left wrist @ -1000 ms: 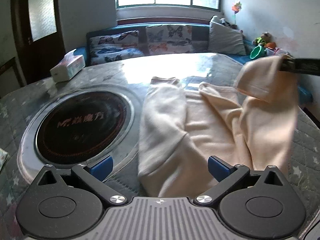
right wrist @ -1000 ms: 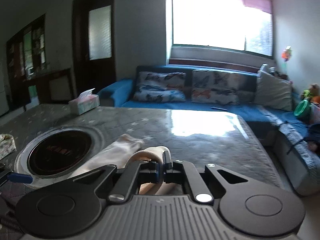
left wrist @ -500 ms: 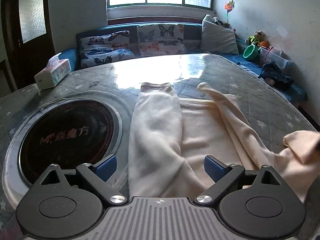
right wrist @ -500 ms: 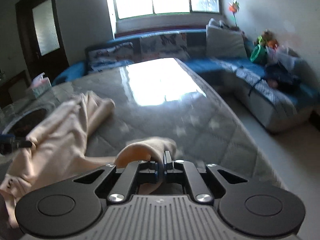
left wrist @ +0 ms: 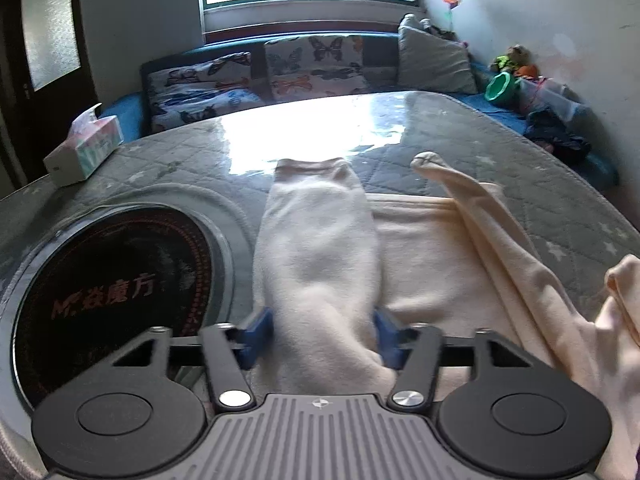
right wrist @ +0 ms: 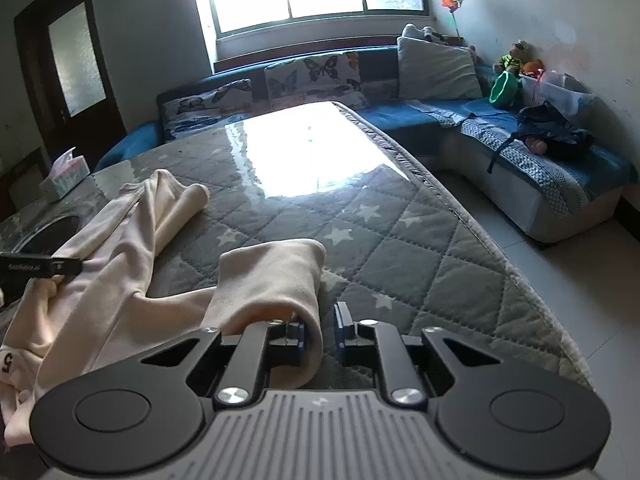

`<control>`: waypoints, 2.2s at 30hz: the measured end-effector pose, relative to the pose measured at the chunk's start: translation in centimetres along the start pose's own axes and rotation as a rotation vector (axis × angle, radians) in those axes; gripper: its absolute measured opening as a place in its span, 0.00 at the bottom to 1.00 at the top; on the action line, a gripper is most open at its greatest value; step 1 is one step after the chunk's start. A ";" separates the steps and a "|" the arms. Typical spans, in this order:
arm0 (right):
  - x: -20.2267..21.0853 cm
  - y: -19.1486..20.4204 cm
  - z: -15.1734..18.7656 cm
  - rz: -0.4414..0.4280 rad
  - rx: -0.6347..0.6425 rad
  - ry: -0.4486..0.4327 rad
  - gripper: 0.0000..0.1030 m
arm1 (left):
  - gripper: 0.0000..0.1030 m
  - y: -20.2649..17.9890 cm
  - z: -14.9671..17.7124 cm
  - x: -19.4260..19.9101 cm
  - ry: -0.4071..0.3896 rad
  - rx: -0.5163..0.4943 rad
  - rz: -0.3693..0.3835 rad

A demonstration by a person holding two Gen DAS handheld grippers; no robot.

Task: Fold clothes

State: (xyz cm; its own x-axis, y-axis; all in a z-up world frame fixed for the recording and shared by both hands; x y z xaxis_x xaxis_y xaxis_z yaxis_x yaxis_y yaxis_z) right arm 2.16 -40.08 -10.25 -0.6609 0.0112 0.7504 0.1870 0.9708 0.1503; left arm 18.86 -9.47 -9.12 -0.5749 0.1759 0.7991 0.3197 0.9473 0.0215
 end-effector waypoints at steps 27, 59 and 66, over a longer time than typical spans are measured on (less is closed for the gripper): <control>2.5 -1.3 2.1 0.035 0.075 0.042 0.35 | 0.28 6.0 6.7 5.7 -0.019 0.197 -0.140; 2.5 -4.4 -1.8 0.287 0.119 -0.055 0.11 | 0.69 7.1 6.8 5.3 -0.009 0.219 -0.197; 1.5 -1.2 -2.6 0.163 0.190 -0.069 0.25 | 0.69 6.7 5.9 6.0 -0.033 0.196 -0.224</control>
State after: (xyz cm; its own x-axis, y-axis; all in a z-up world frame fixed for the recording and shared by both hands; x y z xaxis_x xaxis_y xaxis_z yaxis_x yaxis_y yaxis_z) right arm 2.79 -41.84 -7.65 -0.6821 0.1814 0.7084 0.1599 0.9823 -0.0976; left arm 13.08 -0.51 -7.72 -0.6397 -0.0380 0.7676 0.0321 0.9966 0.0761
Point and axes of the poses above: each gripper's, at about its wrist camera, not at the fingertips, and x roughly against the way its jaws point, y to its left, z to its underside, the point moved 9 cm from there along -x, roughly the way its jaws point, and after that the axes turned 9 degrees about y, right-handed, at the moved point
